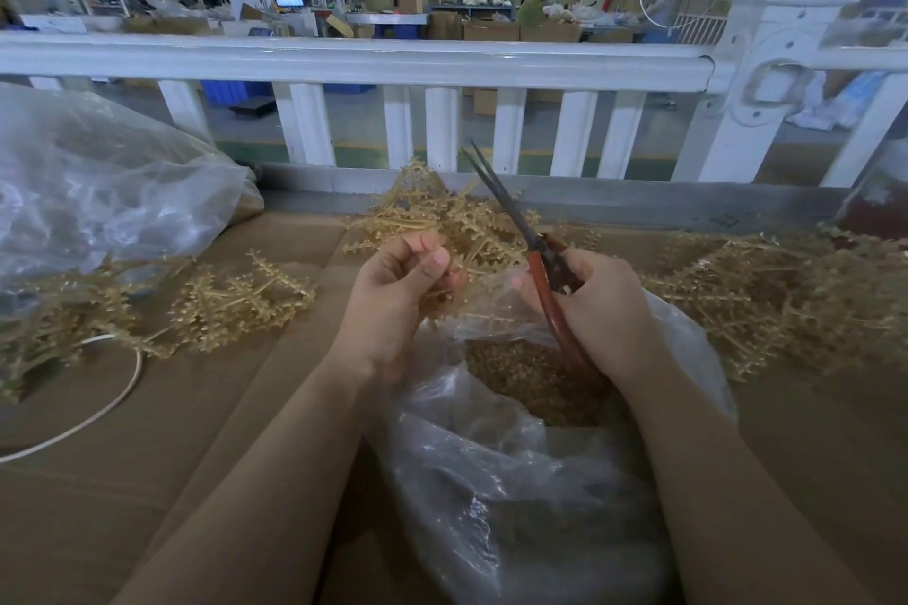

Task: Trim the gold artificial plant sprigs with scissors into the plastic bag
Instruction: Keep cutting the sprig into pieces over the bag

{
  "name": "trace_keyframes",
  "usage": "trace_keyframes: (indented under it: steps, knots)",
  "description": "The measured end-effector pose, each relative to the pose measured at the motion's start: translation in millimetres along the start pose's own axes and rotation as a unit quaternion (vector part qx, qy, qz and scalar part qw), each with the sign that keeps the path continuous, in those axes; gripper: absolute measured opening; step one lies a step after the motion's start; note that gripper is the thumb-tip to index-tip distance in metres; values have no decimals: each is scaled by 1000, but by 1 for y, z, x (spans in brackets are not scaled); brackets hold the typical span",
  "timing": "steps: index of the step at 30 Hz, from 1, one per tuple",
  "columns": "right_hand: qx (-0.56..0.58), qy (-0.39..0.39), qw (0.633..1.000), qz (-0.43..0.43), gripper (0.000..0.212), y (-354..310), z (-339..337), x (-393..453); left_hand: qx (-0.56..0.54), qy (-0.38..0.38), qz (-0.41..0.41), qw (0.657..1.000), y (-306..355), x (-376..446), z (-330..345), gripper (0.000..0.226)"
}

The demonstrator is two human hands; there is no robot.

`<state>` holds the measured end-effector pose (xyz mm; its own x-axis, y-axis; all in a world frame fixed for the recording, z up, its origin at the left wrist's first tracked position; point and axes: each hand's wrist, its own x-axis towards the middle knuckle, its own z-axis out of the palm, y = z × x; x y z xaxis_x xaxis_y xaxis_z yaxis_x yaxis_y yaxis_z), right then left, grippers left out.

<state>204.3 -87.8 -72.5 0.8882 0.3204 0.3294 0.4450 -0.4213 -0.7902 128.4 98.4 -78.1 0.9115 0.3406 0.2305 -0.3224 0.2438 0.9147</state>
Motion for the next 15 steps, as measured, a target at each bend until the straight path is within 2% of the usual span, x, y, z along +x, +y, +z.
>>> trace_keyframes:
  steps: [4, 8, 11, 15]
  knots:
    - [47, 8, 999, 21, 18, 1, 0, 1, 20, -18, 0, 1000, -1, 0, -1, 23]
    - [101, 40, 994, 28, 16, -2, -3, 1, 26, -23, -2, 999, 0, 0, -1, 14]
    - [116, 15, 993, 32, 13, -6, -4, 0, 36, -39, -1, 999, -1, -1, 0, 12]
    - [133, -44, 989, 52, 9, -12, -3, 0, 23, -46, 4, 999, -1, -2, 4, 26]
